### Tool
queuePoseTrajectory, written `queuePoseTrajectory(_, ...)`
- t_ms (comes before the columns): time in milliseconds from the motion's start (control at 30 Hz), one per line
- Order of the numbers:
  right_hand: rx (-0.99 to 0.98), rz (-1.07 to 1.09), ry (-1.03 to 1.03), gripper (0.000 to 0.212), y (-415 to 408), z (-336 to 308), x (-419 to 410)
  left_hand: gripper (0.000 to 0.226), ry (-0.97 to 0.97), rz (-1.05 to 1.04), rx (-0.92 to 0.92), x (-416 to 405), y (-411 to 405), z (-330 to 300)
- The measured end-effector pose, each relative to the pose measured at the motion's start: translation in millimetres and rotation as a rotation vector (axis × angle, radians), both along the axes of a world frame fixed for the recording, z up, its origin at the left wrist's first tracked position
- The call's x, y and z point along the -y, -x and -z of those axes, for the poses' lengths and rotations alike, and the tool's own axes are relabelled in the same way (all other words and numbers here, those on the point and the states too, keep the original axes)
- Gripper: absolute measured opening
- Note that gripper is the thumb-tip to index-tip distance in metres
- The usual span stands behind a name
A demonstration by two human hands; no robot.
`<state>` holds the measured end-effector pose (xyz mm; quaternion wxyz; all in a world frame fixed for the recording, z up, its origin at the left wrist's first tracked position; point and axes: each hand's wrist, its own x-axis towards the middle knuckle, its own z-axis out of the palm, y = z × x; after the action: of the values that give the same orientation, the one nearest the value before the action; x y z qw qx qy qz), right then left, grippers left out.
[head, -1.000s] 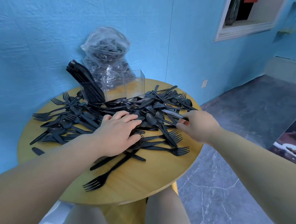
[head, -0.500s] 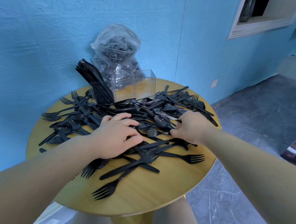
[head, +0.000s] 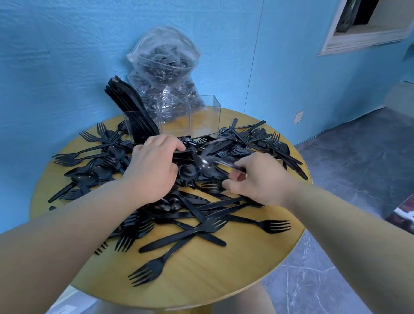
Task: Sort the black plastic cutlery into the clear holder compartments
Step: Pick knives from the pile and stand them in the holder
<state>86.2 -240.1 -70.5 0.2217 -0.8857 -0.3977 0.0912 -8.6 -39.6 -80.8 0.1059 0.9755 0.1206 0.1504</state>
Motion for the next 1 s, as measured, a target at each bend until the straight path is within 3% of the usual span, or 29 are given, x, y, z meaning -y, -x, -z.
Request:
queuePoseTrajectory(100,-0.081,-0.049,-0.037,0.027,2.4,-1.7,-9.6,0.038,0.003,0.074,-0.025,-1.4,2.4,-0.8)
queuePoseTrajectory(267,0.165,0.179,0.01,0.015,-22.6,3.6,-6.0,0.041,0.03,0.179,-0.106,-7.4,8.4,2.0)
queuePoseTrajectory(367,0.155,0.221,0.121,0.015,-31.6,7.6,-3.3,0.038,0.02,0.169,-0.126,-5.7,3.0,2.7)
queuePoseTrajectory(600,0.138,0.154,0.297,0.038,-33.2,15.2,-14.2,0.046,-0.129,0.288,-0.392,2.3,-2.1,9.4)
queuePoseTrajectory(733,0.113,0.135,0.319,0.034,-33.5,14.6,-20.6,0.043,-0.068,0.333,-0.378,-8.5,4.4,7.7)
queuePoseTrajectory(900,0.063,0.119,0.282,0.021,-32.6,11.7,-19.6,0.048,-0.067,0.262,-0.223,-15.6,0.7,7.6)
queuePoseTrajectory(1000,0.028,0.083,0.272,0.018,-32.5,10.8,-14.9,0.05,-0.138,0.189,-0.31,-13.8,-6.7,12.8)
